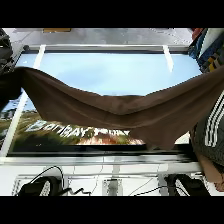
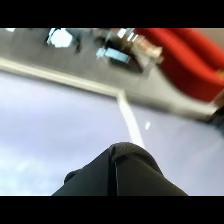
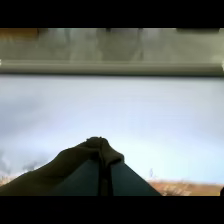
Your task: Fold the clothes and pants, and hang the long-sleeved shirts on hangers.
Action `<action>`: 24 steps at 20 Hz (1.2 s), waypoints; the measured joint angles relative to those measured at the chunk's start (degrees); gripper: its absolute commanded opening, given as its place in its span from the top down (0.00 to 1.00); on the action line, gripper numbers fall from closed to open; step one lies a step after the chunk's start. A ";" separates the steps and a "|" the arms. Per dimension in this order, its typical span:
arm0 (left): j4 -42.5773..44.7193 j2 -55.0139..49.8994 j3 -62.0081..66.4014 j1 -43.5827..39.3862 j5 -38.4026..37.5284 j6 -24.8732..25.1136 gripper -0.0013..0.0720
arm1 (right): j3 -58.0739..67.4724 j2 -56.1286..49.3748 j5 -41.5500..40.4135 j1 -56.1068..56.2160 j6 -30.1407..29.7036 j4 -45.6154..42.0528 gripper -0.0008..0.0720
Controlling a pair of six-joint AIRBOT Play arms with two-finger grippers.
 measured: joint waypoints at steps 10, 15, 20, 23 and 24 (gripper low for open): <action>-17.18 -41.88 1.84 -0.52 5.84 -1.38 0.96 | -6.69 -38.45 -21.05 0.00 0.61 7.48 0.97; -24.20 -45.92 4.26 0.04 8.09 10.49 0.03 | -6.84 -43.91 -25.31 0.00 0.63 12.92 0.48; -20.04 -44.02 4.94 4.85 5.88 14.71 0.03 | -5.84 -43.69 -22.80 -1.81 0.61 7.52 0.49; -17.20 -42.07 5.05 10.56 -0.50 15.17 0.03 | -5.60 -43.23 -17.31 -6.75 0.61 4.09 0.49; -16.79 -41.64 5.07 12.17 -3.54 15.61 0.03 | -5.66 -43.21 -14.73 -8.68 0.57 3.58 0.49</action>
